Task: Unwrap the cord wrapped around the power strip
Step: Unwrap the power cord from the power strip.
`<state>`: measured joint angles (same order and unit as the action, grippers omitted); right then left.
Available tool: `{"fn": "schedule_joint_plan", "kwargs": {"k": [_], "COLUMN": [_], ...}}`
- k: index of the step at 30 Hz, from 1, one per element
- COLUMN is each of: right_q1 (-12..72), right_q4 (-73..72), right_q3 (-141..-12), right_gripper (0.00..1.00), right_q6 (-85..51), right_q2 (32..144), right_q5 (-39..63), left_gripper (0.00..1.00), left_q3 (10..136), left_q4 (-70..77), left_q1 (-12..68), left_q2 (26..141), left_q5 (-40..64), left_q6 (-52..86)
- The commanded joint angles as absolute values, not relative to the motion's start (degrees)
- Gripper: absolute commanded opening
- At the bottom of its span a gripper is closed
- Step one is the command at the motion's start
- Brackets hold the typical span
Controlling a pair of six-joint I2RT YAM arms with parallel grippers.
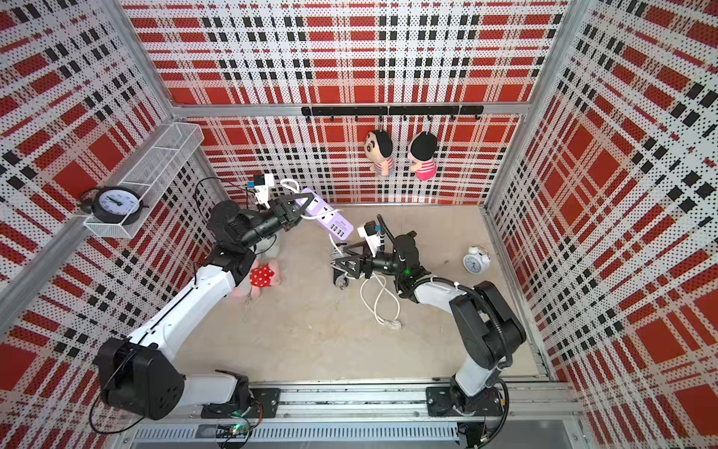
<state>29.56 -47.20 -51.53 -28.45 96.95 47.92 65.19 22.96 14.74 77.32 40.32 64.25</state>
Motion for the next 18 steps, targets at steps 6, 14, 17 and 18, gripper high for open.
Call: {"fn": "schedule_joint_plan", "kwargs": {"k": [6, 14, 17, 18], "right_q1": [29.89, 31.31, 31.49, 31.30], "right_q4": [-45.18, -47.20, -48.58, -48.44], "right_q3": [-55.78, -59.53, -59.50, -59.32], "right_gripper": [0.74, 0.67, 0.44, 0.35], "right_q6": [-23.59, -26.76, -28.01, -27.87], "right_q2": [99.37, 103.68, 104.06, 103.95], "right_q5": [41.53, 44.81, 45.50, 45.34], "left_gripper": [0.00, 0.00, 0.00, 0.00], "left_q3": [66.85, 65.77, 65.48, 65.33], "left_q4": [27.96, 30.42, 30.93, 30.94], "left_q1": [15.94, 16.00, 16.00, 15.86], "left_q2": [75.91, 75.67, 75.62, 75.59], "left_q5": [42.05, 42.57, 42.71, 42.63], "left_q6": [65.88, 67.59, 67.71, 67.72]}}
